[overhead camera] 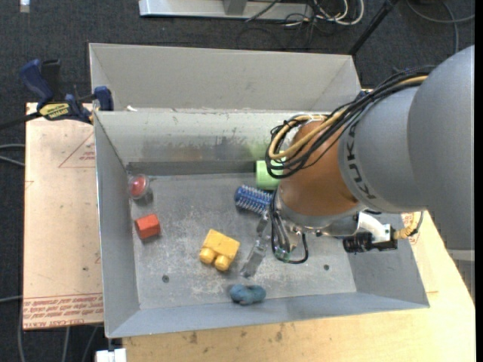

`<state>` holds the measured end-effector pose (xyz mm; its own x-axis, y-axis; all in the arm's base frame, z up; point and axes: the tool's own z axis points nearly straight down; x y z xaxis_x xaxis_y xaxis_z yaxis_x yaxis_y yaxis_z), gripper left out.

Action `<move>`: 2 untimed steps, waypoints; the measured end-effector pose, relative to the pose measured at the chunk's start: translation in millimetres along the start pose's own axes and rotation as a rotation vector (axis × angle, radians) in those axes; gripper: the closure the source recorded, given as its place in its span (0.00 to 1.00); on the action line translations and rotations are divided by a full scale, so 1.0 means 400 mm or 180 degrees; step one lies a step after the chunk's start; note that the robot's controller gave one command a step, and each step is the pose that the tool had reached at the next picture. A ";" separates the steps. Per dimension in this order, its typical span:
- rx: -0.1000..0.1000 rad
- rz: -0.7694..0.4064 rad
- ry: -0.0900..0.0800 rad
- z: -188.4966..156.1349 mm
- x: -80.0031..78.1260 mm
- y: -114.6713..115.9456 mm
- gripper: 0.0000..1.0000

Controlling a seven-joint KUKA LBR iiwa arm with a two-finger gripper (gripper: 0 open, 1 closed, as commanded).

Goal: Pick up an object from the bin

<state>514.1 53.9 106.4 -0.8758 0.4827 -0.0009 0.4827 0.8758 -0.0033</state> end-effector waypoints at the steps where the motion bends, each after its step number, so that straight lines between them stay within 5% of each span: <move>1: -0.0019 -0.0746 0.0004 0.089 0.059 0.177 0.00; 2: -0.0017 -0.0735 0.0000 0.086 0.055 0.174 1.00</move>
Offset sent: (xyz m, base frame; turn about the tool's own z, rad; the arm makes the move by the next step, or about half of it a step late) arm 0.0139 0.0707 -0.0344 -0.2317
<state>528.3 125.3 71.8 -0.9630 0.2694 -0.0008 0.2694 0.9630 0.0019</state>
